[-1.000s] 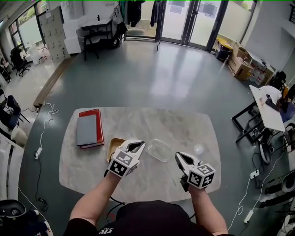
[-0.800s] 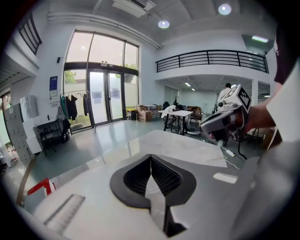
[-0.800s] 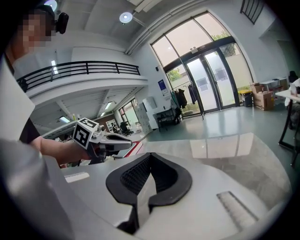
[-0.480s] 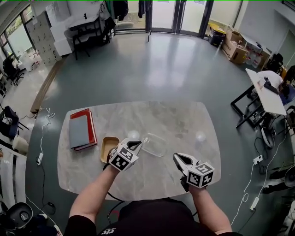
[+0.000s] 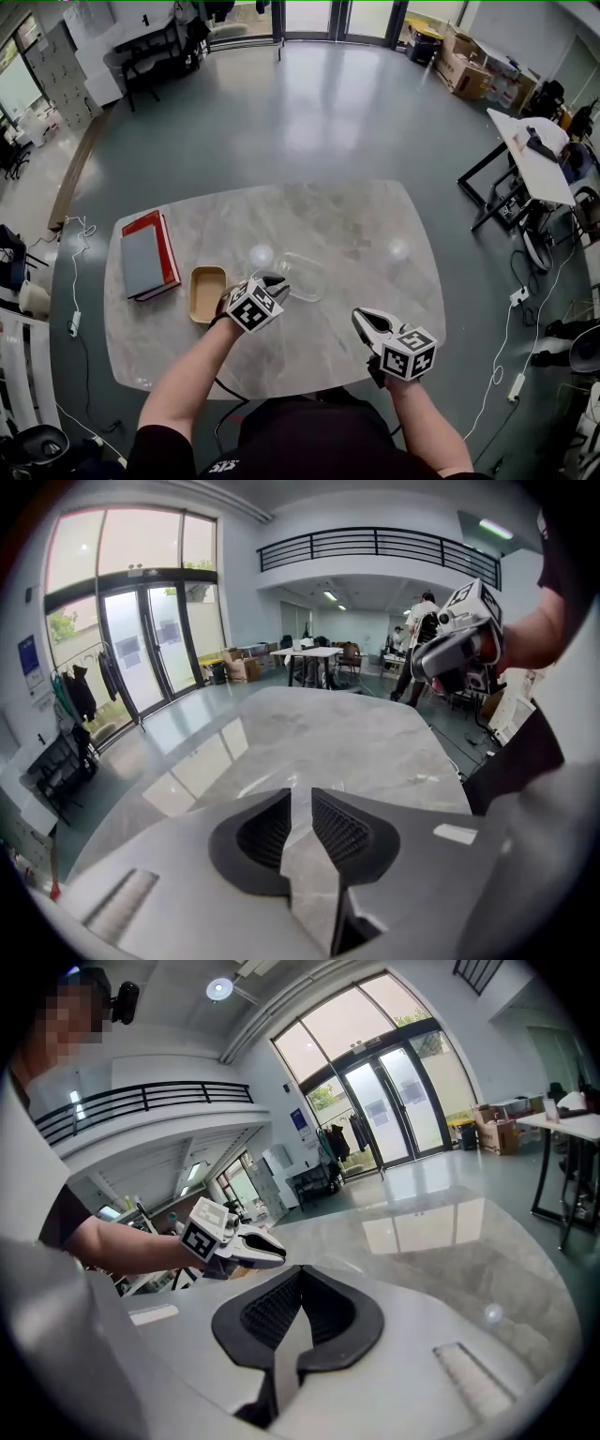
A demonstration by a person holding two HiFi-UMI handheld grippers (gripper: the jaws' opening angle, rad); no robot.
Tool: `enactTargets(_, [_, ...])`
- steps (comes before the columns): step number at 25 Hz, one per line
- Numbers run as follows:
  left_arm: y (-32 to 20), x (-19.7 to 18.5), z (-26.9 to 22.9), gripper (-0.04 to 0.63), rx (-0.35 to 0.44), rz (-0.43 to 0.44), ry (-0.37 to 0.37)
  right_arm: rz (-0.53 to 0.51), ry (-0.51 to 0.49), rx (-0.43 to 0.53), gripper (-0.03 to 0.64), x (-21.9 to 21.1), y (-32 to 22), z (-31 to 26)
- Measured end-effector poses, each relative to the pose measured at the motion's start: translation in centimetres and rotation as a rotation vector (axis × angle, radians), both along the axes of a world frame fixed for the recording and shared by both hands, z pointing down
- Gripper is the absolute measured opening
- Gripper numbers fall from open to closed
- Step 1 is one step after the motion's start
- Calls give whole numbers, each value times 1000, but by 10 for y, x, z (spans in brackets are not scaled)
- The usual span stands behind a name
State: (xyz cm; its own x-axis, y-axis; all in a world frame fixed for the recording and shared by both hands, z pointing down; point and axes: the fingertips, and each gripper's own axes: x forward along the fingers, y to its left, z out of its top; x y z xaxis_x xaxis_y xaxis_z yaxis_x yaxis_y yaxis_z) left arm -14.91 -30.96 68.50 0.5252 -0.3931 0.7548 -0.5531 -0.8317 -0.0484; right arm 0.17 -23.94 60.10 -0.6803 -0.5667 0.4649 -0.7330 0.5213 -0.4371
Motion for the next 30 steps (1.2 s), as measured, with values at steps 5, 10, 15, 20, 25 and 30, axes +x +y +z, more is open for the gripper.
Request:
enactTargets(5, [6,13,37,106,-55,91,-72,33,11,-24,14,14,13,12])
enactTargets(10, [6,18,62,129,-61,171,-164,72,18,-46,14,29,25,19])
enactTargets(15, [2,20,87,141,-44,232,-254,132,16,-61,14,48,36,27])
enactTargets(20, [7,18,104,141,-72,303,-307,184,-2,-69,14,55,42,30])
enactTargets(25, [9,23,113,140,-86,364,-345,208,-13,-79,14,60,46,33])
enactTargets(30, [9,25,116,143,-92,383,-357,221,-15,-78,14,61,47,31])
